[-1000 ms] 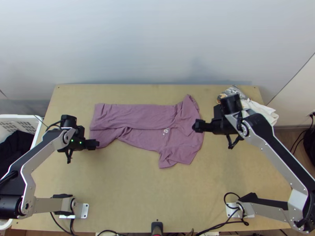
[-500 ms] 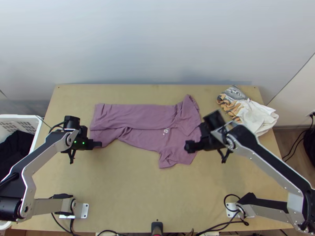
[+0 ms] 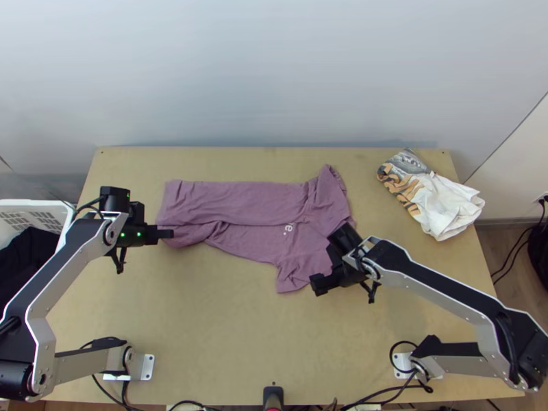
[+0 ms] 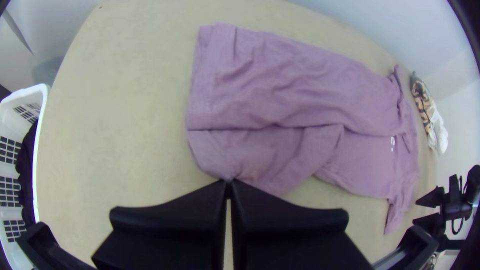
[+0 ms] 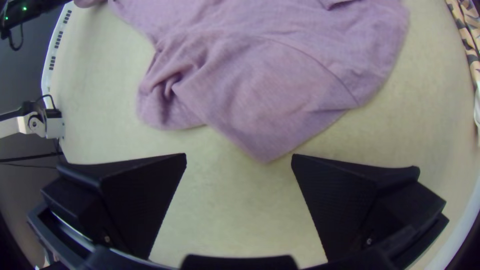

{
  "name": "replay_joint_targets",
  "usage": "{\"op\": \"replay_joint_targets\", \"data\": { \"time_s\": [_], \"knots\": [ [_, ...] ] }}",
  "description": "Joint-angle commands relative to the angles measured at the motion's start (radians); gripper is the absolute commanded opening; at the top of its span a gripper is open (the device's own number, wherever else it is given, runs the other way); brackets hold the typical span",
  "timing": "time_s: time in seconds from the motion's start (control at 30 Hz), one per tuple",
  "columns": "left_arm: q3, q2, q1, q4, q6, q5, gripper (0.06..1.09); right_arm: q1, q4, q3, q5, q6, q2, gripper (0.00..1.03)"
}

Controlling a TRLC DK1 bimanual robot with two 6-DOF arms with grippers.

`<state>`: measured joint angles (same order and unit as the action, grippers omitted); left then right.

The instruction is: Fold the t-shirt

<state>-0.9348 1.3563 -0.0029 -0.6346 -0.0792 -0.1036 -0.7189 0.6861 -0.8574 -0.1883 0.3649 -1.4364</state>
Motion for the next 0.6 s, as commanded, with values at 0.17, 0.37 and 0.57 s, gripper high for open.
{"op": "replay_joint_targets", "data": {
  "time_s": [0.17,0.37,0.57],
  "knots": [
    [-0.033,-0.011,0.000,-0.020,-0.014,0.001,0.10,-0.017,-0.142,0.055,0.085,-0.001,-0.085,0.86],
    [-0.038,-0.013,0.006,-0.028,-0.014,0.001,0.10,-0.053,-0.194,0.058,0.173,-0.055,-0.078,0.12],
    [-0.055,-0.014,0.017,-0.050,-0.014,0.001,0.10,-0.059,-0.177,0.046,0.219,-0.089,-0.035,0.03]
  ]
}}
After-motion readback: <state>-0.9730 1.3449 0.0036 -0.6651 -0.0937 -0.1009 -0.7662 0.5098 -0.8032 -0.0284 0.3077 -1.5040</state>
